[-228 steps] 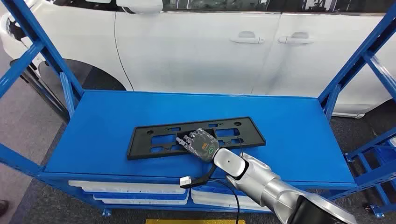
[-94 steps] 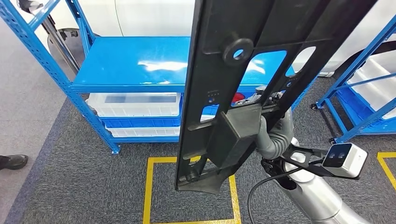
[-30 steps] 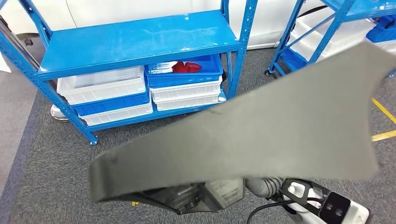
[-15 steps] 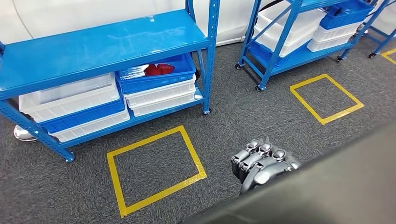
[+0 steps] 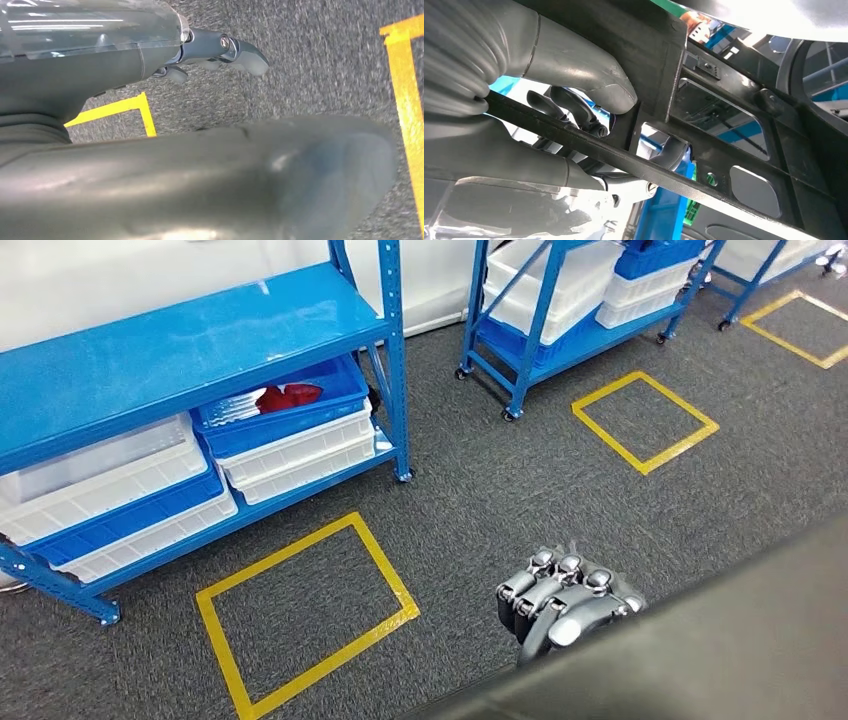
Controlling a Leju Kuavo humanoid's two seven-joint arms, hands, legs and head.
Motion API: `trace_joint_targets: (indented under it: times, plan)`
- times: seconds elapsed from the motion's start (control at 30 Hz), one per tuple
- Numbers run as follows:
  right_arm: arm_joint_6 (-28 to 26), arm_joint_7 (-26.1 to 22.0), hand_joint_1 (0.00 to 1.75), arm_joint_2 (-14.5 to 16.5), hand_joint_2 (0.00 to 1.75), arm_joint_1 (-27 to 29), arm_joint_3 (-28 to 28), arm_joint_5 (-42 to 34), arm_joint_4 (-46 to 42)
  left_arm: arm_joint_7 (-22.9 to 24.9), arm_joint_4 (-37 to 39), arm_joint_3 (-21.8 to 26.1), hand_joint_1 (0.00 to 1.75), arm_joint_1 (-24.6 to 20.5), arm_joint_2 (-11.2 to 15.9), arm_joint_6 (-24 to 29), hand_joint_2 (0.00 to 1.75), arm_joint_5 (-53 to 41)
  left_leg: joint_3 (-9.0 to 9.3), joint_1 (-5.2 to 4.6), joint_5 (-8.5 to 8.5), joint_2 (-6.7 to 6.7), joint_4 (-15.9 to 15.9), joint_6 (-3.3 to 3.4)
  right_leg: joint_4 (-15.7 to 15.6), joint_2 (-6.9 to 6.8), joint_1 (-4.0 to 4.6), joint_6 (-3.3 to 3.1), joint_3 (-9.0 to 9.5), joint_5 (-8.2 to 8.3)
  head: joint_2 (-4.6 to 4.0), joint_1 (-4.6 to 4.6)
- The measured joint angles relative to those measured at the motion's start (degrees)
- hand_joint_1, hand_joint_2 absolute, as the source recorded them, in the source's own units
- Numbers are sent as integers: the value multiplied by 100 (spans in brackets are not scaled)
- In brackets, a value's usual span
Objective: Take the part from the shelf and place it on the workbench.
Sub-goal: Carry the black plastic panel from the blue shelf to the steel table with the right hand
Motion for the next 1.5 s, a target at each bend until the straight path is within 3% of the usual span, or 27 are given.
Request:
trace_joint_targets:
  times: [0.07,0.13,0.17,0.23,0.27,0.3,0.37,0.43,0.5,0.57,0.63,0.7,0.73,0.77,0.83,0.9,0.93,1.03,1.1,1.17,1.2,1.23,1.27,1.33,1.4,1.47,1.5]
  plan:
    - [1,0,175,0,175,0,0,1,2,0,0,0,0,0,0,0,0,0,1,0,0,5,-1,-1,1,5,0,-2,-1,0,0,0]
    - [-12,2,175,0,175,-2,-3,-16,67,-24,1,0,0,-17,-35,-3,0,-8,10,12,-44,8,27,-49,-25,108,-16,-54,3,26,0,0]
    - [42,6,175,0,175,-88,-54,-113,243,-43,3,-2,0,-27,-63,-16,0,-28,-100,25,-206,-136,290,-83,-39,211,-29,-100,-4,49,0,0]
    - [216,26,175,1,175,-462,-341,-313,937,-73,6,-10,0,-45,-117,-63,0,-88,-555,49,-557,-483,1195,-127,-50,513,-33,-173,-35,99,0,0]
    - [297,38,175,-3,175,-685,-502,-387,1332,-79,8,-15,0,-48,-137,-90,0,-116,-728,49,-611,-608,1484,-120,-42,660,-26,-190,-51,115,0,0]
    - [305,47,175,-6,175,-845,-627,-376,1633,-82,8,-19,0,-56,-147,-108,0,-135,-731,47,-459,-655,1401,-98,-32,775,-16,-188,-58,123,0,0]
    - [223,55,175,-13,175,-1012,-712,-333,1953,-86,8,-24,0,-69,-151,-125,0,-159,-401,48,-34,-899,577,-26,-10,897,-14,-165,-67,127,0,0]
    - [132,60,175,-13,175,-1114,-766,-280,2174,-85,9,-28,0,-73,-156,-130,0,-176,-224,40,117,-1091,113,26,1,996,-33,-105,-99,138,0,0]
    - [48,67,175,-6,175,-1157,-819,-216,2320,-78,10,-32,0,-82,-175,-131,0,-182,-195,34,131,-1036,33,67,-16,1089,-53,-21,-129,163,0,1]
    - [1,70,175,18,175,-1183,-885,-175,2409,-69,13,-37,0,-99,-200,-125,0,-191,-157,55,189,-931,-56,127,63,944,-48,31,-189,101,0,2]
    - [-22,66,175,54,175,-1227,-949,-169,2486,-57,15,-41,0,-97,-215,-113,0,-204,-136,66,225,-808,-121,162,548,658,-61,63,-422,-183,0,2]
    - [-44,56,175,91,175,-1247,-1000,-173,2563,-45,15,-42,0,-75,-217,-108,0,-223,-139,60,215,-671,-123,168,1284,541,-102,108,-780,-493,0,2]
    - [-52,51,175,105,175,-1243,-1021,-177,2593,-40,15,-43,0,-68,-217,-107,0,-235,-139,59,204,-600,-118,165,1494,522,-124,132,-885,-530,0,2]
    - [-58,46,175,115,175,-1238,-1043,-186,2612,-34,15,-47,0,-65,-217,-105,0,-244,-136,61,189,-530,-108,158,1495,500,-143,152,-887,-462,0,2]
    - [-61,33,175,127,175,-1231,-1100,-222,2610,-15,15,-61,0,-67,-221,-91,0,-257,-120,67,140,-398,-68,126,853,345,-162,175,-557,-103,0,2]
    - [-41,18,175,142,175,-1207,-1162,-280,2547,4,15,-72,0,-65,-220,-70,0,-262,-109,45,79,-288,-19,67,190,84,-113,139,-217,102,0,2]
    - [-22,12,175,148,175,-1178,-1192,-307,2492,11,15,-74,0,-65,-218,-62,0,-266,-103,31,53,-235,-3,33,47,17,-87,108,-154,111,0,1]
    - [30,6,175,154,175,-1043,-1292,-359,2300,27,15,-94,0,-77,-211,-55,0,-299,-66,29,-14,-110,20,-69,25,183,-72,1,-166,93,0,1]
    - [58,5,175,155,175,-984,-1373,-395,2146,21,15,-121,0,-86,-198,-55,0,-336,-154,55,-208,-287,275,-135,7,305,-89,-69,-155,103,0,2]
    - [94,4,175,155,175,-921,-1441,-425,2000,5,15,-142,0,-75,-183,-56,0,-366,-480,66,-577,-525,976,-168,4,427,-90,-120,-151,108,0,1]
    - [108,4,175,155,175,-871,-1464,-430,1941,-1,15,-149,0,-64,-177,-57,0,-370,-683,65,-735,-569,1381,-172,6,499,-82,-134,-151,109,0,1]
    - [124,3,175,155,175,-812,-1484,-434,1887,-7,15,-155,0,-54,-168,-59,0,-372,-839,65,-802,-589,1665,-169,10,579,-72,-140,-151,108,0,1]
    - [146,3,175,155,175,-757,-1506,-439,1838,-12,15,-158,0,-47,-155,-60,0,-369,-905,63,-750,-601,1744,-155,15,665,-63,-142,-150,108,0,1]
    - [221,2,175,155,175,-684,-1558,-466,1737,-28,15,-159,0,-44,-126,-46,0,-360,-711,56,-351,-697,1216,-92,24,844,-50,-140,-144,110,0,1]
    - [310,2,175,155,175,-654,-1603,-508,1651,-54,13,-158,0,-41,-81,12,0,-348,-375,54,4,-1002,411,-9,31,1009,-54,-119,-146,117,0,2]
    - [379,2,175,155,175,-623,-1641,-542,1595,-81,11,-157,0,-39,-51,75,0,-326,-226,40,83,-1145,71,30,27,1155,-84,-58,-164,134,0,1]
    - [405,2,175,156,175,-602,-1668,-555,1568,-93,11,-155,0,-45,-47,90,0,-310,-205,29,89,-1079,44,34,15,1228,-97,-17,-174,147,0,1]
